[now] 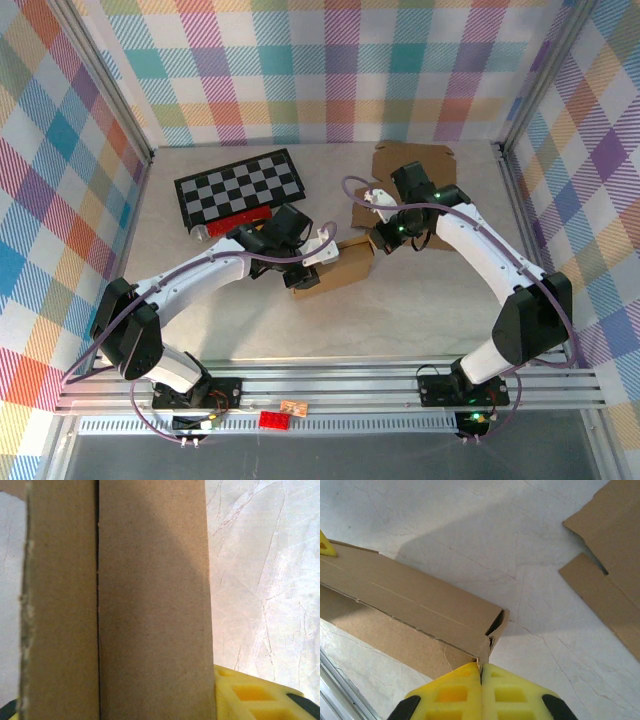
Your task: Fold the paper box
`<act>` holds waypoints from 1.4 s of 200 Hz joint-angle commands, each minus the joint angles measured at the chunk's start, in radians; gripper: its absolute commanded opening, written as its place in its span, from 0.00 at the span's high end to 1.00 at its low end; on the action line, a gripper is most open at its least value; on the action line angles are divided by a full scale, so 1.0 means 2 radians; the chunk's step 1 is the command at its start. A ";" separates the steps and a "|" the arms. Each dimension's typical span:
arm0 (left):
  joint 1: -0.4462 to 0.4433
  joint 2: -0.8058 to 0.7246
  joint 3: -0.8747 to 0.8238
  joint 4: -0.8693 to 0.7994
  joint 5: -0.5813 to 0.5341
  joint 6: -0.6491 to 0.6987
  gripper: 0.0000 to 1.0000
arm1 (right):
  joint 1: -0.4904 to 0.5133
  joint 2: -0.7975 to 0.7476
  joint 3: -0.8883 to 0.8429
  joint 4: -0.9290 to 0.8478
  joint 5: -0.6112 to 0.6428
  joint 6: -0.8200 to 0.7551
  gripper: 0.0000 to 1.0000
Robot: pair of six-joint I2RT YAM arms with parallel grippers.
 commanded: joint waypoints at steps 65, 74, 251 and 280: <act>0.012 0.013 0.023 0.001 0.006 -0.017 0.55 | 0.025 0.019 0.049 -0.054 0.032 0.176 1.00; 0.013 0.013 0.022 0.004 0.006 -0.019 0.55 | 0.027 0.021 0.051 -0.056 0.037 0.191 1.00; 0.056 0.010 0.016 0.045 0.030 -0.077 0.39 | 0.087 -0.054 -0.091 0.102 0.130 0.232 1.00; 0.066 -0.014 0.005 0.067 0.046 -0.110 0.32 | 0.090 -0.051 -0.094 0.104 0.142 0.235 1.00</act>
